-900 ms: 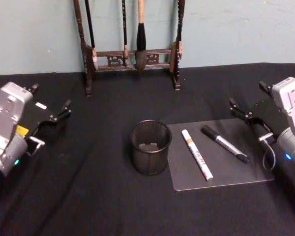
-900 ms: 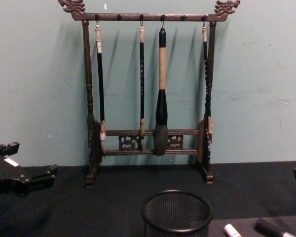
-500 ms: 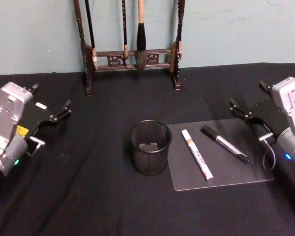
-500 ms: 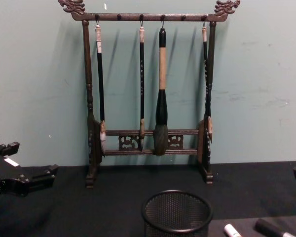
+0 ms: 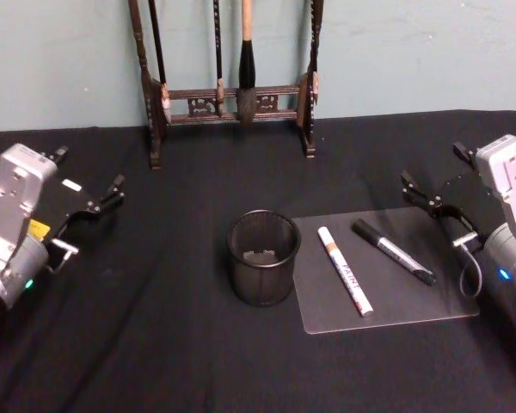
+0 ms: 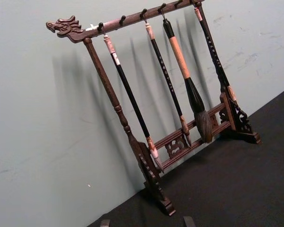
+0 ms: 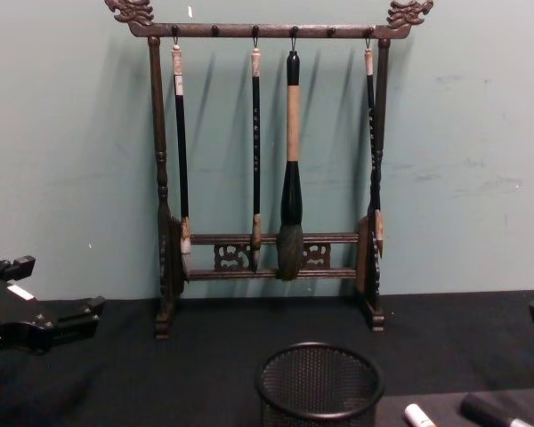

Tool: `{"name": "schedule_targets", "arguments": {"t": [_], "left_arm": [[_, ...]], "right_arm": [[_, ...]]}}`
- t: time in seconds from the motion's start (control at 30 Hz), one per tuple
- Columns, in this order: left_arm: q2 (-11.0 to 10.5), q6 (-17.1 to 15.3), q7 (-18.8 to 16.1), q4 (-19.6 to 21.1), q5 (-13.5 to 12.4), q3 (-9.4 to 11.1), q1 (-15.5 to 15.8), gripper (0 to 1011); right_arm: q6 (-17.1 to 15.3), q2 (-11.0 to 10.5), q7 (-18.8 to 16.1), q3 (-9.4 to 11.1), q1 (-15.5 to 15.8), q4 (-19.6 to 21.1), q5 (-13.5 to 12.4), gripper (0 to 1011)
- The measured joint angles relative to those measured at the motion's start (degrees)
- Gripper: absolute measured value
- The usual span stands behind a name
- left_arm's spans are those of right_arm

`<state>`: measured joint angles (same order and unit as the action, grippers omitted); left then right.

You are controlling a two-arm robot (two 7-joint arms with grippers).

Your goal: Pick up the water-based marker from the table and place it into the pen holder.

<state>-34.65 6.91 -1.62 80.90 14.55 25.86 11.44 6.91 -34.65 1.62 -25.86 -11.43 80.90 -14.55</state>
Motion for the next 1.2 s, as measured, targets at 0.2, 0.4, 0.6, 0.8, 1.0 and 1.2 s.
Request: {"name": "schedule_targets", "arguments": {"t": [0.2, 0.4, 0.6, 0.8, 1.0, 1.2], "left_arm": [[0.0, 0.0, 0.0, 0.0, 0.0, 0.0, 0.0, 1001], [0.0, 0.0, 0.0, 0.0, 0.0, 0.0, 0.0, 1001], [0.0, 0.0, 0.0, 0.0, 0.0, 0.0, 0.0, 1001], [0.0, 0.0, 0.0, 0.0, 0.0, 0.0, 0.0, 1001], [0.0, 0.0, 0.0, 0.0, 0.0, 0.0, 0.0, 1001], [0.0, 0.0, 0.0, 0.0, 0.0, 0.0, 0.0, 1001]], "right_arm": [[0.0, 0.0, 0.0, 0.0, 0.0, 0.0, 0.0, 1002], [0.0, 0.0, 0.0, 0.0, 0.0, 0.0, 0.0, 1002], [0.0, 0.0, 0.0, 0.0, 0.0, 0.0, 0.0, 1002], [0.0, 0.0, 0.0, 0.0, 0.0, 0.0, 0.0, 1002], [0.0, 0.0, 0.0, 0.0, 0.0, 0.0, 0.0, 1002], [0.0, 0.0, 0.0, 0.0, 0.0, 0.0, 0.0, 1002]]}}
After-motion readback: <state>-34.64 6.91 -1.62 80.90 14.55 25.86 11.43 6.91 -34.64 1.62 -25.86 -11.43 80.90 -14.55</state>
